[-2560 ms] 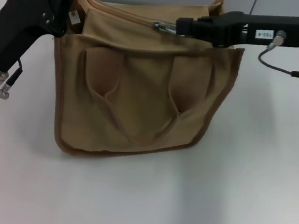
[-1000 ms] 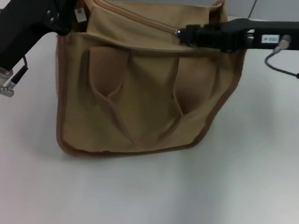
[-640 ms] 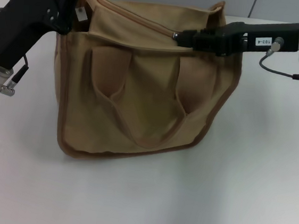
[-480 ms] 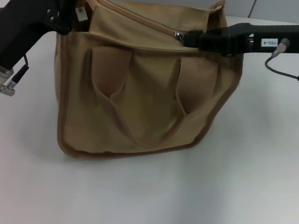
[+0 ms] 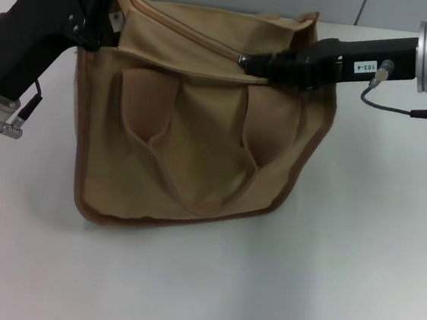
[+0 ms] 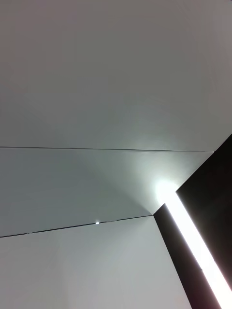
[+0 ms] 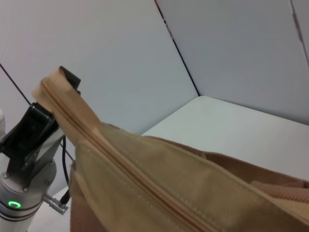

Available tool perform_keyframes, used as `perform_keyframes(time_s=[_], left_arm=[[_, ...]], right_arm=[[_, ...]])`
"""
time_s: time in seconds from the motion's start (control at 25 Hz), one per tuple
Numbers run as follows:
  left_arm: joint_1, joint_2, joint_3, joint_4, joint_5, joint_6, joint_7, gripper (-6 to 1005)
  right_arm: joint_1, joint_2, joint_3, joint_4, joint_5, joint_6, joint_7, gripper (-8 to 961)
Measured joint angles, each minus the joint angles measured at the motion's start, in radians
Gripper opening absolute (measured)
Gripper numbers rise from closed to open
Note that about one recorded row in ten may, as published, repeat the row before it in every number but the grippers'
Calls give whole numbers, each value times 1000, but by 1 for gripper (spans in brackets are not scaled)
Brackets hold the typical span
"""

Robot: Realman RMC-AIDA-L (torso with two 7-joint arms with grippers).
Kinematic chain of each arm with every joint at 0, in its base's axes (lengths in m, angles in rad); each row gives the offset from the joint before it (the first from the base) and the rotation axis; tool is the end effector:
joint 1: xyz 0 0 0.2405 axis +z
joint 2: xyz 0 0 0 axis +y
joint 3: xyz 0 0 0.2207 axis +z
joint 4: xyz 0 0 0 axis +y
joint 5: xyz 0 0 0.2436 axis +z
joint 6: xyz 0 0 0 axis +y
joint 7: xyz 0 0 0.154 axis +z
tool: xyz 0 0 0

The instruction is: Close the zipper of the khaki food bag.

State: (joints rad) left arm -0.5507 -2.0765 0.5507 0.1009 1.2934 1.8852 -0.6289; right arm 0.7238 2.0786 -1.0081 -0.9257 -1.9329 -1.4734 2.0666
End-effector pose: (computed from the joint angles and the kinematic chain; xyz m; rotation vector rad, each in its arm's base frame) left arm -0.2183 0.3115 0.0211 -1.9200 -0.1034 -1.5291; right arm 0.1163 0.4012 0.0116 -2.8486 0.8827 0.6066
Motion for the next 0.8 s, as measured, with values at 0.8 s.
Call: perform_keyframes(time_s=[0.8], left_arm=[[4,1,0,1,0,-12,1,31]], right_arm=[[-100,-2,63,-86,60,-34,4,-2]])
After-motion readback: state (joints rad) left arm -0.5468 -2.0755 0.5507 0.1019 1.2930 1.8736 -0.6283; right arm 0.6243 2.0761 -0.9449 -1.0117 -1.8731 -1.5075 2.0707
